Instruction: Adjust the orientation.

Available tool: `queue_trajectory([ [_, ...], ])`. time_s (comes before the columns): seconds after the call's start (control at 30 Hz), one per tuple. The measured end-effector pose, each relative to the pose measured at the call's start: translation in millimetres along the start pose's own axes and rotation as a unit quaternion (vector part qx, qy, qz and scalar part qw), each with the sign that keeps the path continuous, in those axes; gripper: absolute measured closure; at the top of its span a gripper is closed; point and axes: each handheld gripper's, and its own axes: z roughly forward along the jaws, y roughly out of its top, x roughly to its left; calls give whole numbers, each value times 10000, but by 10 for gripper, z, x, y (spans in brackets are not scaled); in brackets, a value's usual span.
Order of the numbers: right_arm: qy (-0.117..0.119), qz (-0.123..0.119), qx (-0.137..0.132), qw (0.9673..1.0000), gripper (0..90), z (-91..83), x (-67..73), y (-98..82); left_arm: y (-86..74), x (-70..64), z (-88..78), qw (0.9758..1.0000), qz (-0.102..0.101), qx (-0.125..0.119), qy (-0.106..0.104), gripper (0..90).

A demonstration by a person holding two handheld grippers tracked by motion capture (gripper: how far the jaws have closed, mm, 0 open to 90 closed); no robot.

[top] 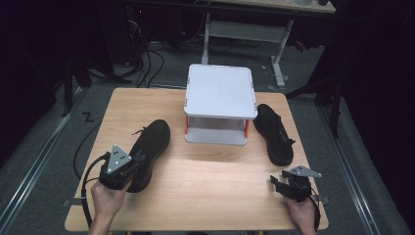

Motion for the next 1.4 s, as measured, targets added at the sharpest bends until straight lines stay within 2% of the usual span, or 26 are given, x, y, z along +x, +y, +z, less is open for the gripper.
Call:
queue_trajectory([
  [0.17, 19, -9, -8, 10000, 465, 1, -1, 1, -65, -57, -63, 10000, 0, 53, -37, 858],
  [0.3, 100, -137, -8, 9999, 485, 6, -7, 7, -105, -118, -95, 9999, 63, 67, -65, 858],
  [0.47, 121, -161, -45, 9998, 586, -7, 34, -2, -134, -207, -124, 9997, 104, 95, -184, 858],
  [0.57, 385, -42, -118, 9992, 640, -18, 55, 5, -146, -277, -131, 9995, 136, 117, -272, 858],
  [0.77, 729, -102, -289, 9969, 680, -33, 104, 92, -187, -423, -82, 9984, 162, 188, -502, 858],
  [0.8, 729, -102, -289, 9969, 680, -33, 104, 92, -187, -423, -82, 9984, 162, 188, -502, 858],
  [1.0, 912, -120, -447, 9948, 668, -69, 115, 219, -216, -557, 30, 9970, 169, 271, -706, 858],
  [1.23, 997, -189, -605, 9930, 668, -125, 102, 437, -245, -710, 238, 9949, 267, 356, -900, 858],
  [1.33, 1100, -162, -646, 9917, 680, -137, 81, 542, -253, -769, 347, 9944, 259, 367, -952, 858],
  [1.4, 1087, -88, -656, 9919, 670, -130, 56, 629, -244, -807, 423, 9941, 219, 392, -986, 858],
])
